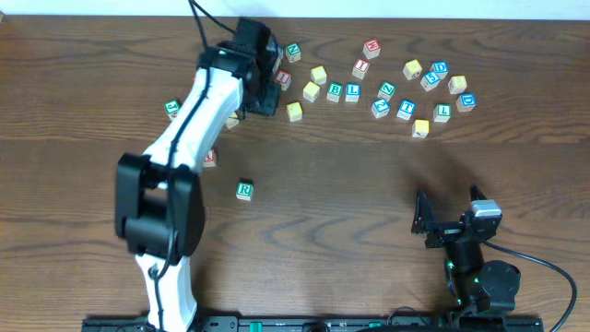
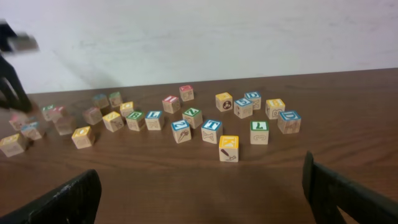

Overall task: Spell out ROBOT
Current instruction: 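Lift the O block and carry it beside the green R block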

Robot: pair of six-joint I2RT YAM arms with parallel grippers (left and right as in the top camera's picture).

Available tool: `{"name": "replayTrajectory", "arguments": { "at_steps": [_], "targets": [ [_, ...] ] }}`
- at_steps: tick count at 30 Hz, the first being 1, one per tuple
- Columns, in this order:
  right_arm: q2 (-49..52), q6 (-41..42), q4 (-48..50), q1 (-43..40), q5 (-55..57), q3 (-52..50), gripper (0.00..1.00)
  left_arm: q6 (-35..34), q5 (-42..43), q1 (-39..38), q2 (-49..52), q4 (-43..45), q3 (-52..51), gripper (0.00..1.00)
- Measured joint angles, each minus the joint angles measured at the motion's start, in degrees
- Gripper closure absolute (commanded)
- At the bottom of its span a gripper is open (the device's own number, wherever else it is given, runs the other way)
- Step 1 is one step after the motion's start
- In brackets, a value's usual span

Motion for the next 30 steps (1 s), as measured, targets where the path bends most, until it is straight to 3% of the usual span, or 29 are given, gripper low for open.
{"name": "replayTrajectory", "arguments": {
  "at_steps": [5, 13, 24, 30],
  "targets": [
    [-0.02, 0.0, 0.0, 0.0, 0.02, 0.0, 0.01, -0.02, -1.4, -0.33, -7.43, -1.79, 0.07, 0.93],
    [0.0, 0.0, 0.0, 0.0, 0.02, 0.0, 0.01, -0.02, -5.97, -5.25, -9.25, -4.83, -0.31, 0.92],
    [0.0, 0.0, 0.0, 0.0, 0.0, 0.0, 0.01, -0.26, -8.52, -11.54, -9.81, -0.96, -5.05, 0.93],
    [-0.02, 0.0, 0.0, 0.0, 0.0, 0.0, 0.01, -0.9, -8.98, -11.47, -18.88, 7.06, -16.33, 0.93]
  ]
}}
